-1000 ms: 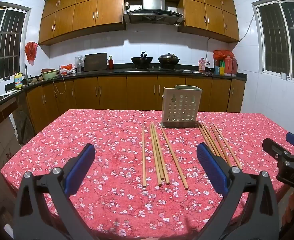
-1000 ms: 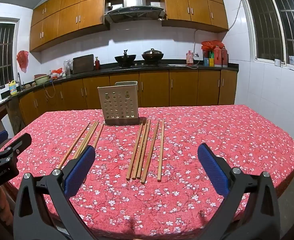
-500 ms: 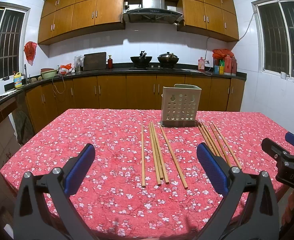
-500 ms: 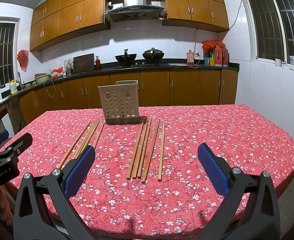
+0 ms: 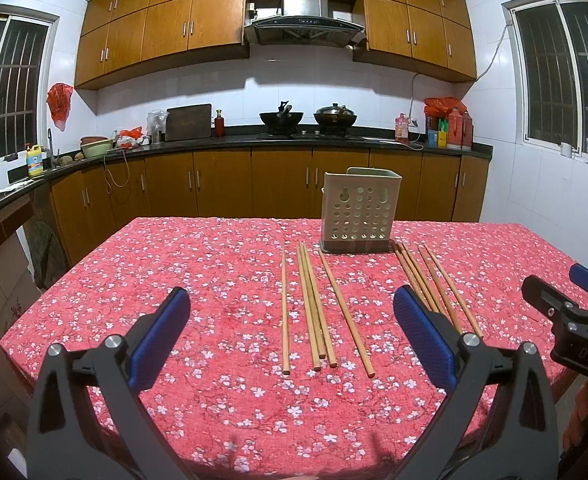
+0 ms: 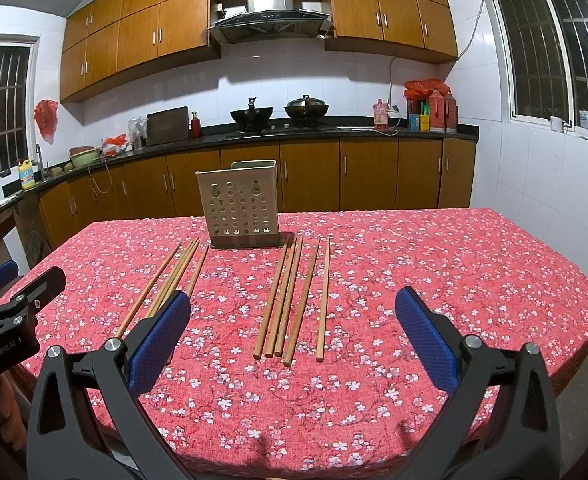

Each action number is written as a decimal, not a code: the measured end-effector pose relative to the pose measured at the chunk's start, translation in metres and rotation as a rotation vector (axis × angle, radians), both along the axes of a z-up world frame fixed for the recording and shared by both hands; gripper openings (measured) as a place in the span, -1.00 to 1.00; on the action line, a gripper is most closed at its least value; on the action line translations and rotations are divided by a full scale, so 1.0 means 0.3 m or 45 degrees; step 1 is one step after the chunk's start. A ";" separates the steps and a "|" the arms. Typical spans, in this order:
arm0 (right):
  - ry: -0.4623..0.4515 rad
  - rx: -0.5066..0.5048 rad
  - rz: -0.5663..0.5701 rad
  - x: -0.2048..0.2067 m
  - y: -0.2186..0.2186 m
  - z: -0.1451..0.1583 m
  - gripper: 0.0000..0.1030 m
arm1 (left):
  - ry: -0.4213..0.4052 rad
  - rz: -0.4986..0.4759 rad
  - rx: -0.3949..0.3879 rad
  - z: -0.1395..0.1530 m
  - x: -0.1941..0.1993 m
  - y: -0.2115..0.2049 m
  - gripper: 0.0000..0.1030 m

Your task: Organize utensils

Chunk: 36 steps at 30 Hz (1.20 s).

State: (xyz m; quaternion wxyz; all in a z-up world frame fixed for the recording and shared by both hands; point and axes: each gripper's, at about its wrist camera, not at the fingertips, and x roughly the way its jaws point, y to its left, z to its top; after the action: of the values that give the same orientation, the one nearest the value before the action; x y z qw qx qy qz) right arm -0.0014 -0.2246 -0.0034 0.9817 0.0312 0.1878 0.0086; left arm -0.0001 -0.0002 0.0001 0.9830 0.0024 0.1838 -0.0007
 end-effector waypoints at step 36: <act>0.003 0.004 0.000 0.000 -0.009 -0.003 0.97 | 0.004 0.000 0.002 0.005 0.000 0.001 0.93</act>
State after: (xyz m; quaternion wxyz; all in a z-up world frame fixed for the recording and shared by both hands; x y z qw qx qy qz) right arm -0.0013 -0.2274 -0.0043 0.9814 0.0328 0.1890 0.0088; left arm -0.0001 0.0002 0.0015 0.9827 0.0032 0.1854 -0.0005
